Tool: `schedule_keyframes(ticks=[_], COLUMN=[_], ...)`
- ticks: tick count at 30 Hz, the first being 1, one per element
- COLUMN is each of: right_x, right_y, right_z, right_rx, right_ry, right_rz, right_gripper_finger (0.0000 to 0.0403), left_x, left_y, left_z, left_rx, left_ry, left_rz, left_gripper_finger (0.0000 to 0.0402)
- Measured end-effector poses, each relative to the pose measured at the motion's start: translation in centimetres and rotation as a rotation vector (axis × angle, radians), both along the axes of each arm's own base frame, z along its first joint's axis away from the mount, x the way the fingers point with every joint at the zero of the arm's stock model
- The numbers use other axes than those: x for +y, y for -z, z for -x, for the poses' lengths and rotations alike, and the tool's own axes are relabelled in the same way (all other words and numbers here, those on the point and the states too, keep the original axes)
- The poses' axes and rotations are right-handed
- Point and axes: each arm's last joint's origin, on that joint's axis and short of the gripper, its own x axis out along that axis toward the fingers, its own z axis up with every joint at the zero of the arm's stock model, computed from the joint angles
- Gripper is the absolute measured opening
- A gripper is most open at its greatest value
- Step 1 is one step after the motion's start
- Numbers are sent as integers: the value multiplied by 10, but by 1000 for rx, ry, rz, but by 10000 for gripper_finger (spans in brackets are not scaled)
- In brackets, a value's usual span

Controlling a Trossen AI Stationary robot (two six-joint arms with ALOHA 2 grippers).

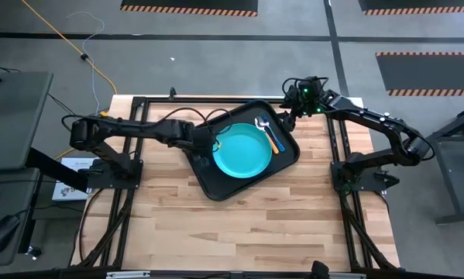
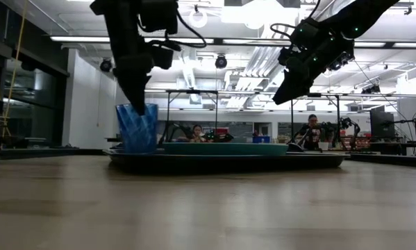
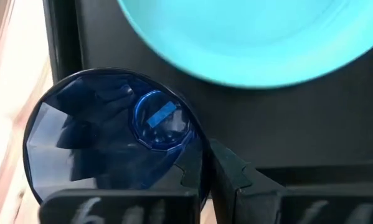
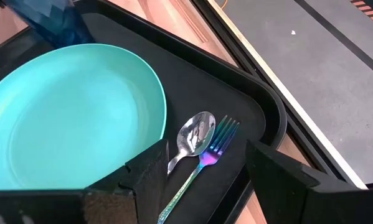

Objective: Pick and place plate/cup/fork/spoon on tray
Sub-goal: Put the blue cup on the top left of the light blue plate, then return to Home Position

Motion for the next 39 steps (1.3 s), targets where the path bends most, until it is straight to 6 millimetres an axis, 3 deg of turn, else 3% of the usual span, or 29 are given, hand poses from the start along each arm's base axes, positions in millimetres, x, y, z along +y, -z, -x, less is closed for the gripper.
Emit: schedule_keyframes(ticks=[8, 19, 28, 34, 39], right_x=[0, 0, 0, 0, 0], right_y=[0, 0, 0, 0, 0], right_z=[0, 0, 0, 0, 0], right_rx=[0, 1, 3, 3, 3], right_ry=[-1, 0, -5, -5, -5], right_rz=[1, 1, 6, 6, 6], right_gripper_finger=[204, 204, 204, 204, 204], left_x=[7, 8, 7, 10, 11], left_y=[1, 0, 0, -25, -53], left_z=[9, 2, 4, -5, -10], left_rx=[75, 17, 36, -22, -93], left_ry=[-29, 42, 71, 87, 51], left_rz=[11, 9, 8, -32, -69], left_gripper_finger=[4, 55, 137, 201, 222])
